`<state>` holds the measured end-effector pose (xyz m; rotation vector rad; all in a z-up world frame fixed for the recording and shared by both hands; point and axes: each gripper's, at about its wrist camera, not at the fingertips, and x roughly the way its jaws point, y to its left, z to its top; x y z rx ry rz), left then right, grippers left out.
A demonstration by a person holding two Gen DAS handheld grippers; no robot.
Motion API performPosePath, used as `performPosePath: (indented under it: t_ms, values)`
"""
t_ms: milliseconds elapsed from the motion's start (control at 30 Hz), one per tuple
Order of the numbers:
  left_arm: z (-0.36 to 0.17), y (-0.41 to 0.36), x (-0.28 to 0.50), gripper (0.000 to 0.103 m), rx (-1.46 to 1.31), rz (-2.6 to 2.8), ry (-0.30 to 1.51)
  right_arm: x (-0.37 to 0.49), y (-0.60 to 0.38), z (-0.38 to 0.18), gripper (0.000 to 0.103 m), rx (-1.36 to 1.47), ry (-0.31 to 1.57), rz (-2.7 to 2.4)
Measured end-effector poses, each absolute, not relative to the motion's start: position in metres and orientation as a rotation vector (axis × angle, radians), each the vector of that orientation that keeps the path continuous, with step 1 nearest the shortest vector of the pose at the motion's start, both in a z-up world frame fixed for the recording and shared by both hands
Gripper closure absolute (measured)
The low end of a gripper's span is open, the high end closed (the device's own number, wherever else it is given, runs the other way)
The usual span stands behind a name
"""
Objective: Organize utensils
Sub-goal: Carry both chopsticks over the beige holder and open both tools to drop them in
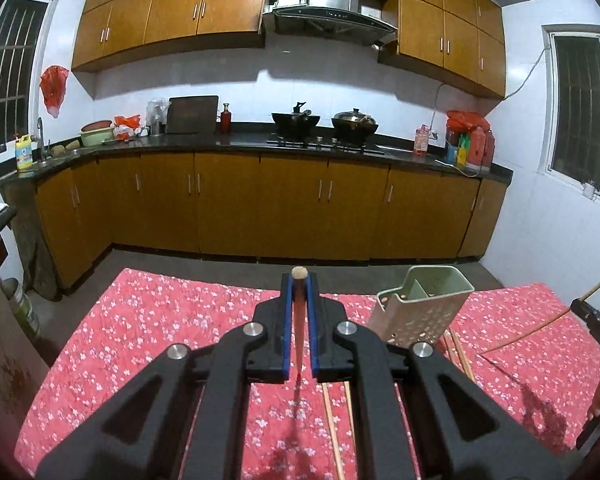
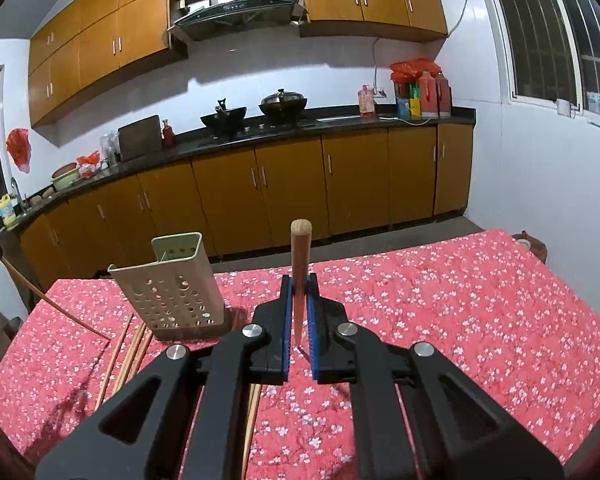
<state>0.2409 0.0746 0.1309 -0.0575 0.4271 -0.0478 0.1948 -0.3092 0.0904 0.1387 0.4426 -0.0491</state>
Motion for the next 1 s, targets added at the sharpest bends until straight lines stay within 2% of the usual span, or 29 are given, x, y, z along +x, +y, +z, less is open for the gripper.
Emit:
performPosePath:
  t_ms: [167,433,667,1000]
  values:
    - [0.157,0.078,0.247,0.095,-0.081,-0.044,0.380,0.203,-0.309,0.130,0.095,0.166,0.351,-0.015]
    - [0.228,0.062,0.244,0.095,-0.132,-0.138,0.235,0.213,-0.294,0.199,0.095,0.264,0.213,0.148]
    - [0.237,0.038,0.249,0.095,-0.163,-0.221,0.194,0.226,-0.271,0.191,0.095,0.237,0.257,0.222]
    - [0.212,0.019,0.280,0.095,-0.193,-0.282,0.283,0.247,-0.257,0.170,0.095,0.202,0.391,0.244]
